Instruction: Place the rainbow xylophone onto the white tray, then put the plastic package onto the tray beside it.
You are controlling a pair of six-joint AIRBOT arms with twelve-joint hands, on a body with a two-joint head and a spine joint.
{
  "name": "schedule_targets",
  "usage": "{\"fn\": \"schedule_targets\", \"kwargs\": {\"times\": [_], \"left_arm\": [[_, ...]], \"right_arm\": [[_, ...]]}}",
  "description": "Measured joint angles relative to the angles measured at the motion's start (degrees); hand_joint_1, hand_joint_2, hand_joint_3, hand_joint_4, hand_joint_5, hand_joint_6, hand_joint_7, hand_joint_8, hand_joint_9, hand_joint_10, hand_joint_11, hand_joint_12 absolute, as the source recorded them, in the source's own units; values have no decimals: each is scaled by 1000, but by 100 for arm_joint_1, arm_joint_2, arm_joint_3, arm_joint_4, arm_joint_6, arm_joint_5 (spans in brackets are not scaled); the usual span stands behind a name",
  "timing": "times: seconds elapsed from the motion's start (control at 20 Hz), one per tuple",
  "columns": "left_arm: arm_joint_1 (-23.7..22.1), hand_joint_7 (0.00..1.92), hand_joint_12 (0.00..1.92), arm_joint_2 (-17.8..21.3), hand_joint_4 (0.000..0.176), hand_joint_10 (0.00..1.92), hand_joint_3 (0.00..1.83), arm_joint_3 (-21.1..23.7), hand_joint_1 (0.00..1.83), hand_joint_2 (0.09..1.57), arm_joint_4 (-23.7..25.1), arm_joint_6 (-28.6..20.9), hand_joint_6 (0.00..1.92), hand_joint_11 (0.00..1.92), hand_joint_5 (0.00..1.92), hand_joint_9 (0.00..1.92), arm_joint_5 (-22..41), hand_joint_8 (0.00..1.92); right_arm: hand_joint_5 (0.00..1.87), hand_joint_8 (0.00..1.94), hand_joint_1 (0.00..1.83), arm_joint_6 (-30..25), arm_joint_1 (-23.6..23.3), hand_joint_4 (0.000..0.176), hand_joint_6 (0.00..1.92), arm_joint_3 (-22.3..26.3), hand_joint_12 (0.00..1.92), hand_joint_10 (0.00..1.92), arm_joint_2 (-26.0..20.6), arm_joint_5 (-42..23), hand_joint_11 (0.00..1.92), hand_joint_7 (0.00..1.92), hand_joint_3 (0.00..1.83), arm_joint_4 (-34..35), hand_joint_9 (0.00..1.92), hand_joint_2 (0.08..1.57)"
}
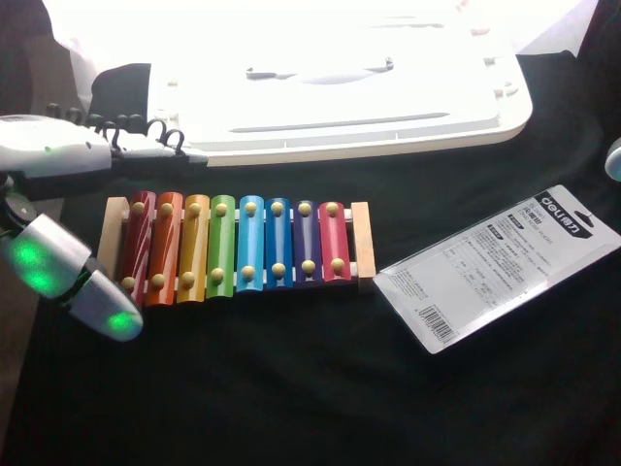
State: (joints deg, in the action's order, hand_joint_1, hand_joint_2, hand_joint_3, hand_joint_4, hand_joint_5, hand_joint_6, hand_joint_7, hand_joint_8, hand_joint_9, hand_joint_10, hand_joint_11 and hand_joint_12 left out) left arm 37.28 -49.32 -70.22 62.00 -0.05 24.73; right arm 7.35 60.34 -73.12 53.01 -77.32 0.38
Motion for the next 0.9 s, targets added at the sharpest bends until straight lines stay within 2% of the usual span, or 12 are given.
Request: {"fn": "schedule_targets", "kwargs": {"times": [0.25,0.55,0.9], "left_arm": [[4,0,42,-22,0,0,3,0,559,607,44,-2,0,87,0,24,-44,0],[-4,0,25,-59,0,0,0,-46,582,594,643,-566,0,63,0,10,-48,0],[-33,2,26,-212,0,5,2,-131,559,607,752,-586,0,77,0,23,-79,1]], "right_arm": [[215,1,652,0,0,0,0,0,0,6,0,2,0,105,7,4,64,838],[209,0,649,-2,0,0,0,0,0,1,2,4,0,100,6,4,59,840],[242,8,654,-2,0,0,10,2,0,11,24,2,0,118,0,4,87,803]]}}
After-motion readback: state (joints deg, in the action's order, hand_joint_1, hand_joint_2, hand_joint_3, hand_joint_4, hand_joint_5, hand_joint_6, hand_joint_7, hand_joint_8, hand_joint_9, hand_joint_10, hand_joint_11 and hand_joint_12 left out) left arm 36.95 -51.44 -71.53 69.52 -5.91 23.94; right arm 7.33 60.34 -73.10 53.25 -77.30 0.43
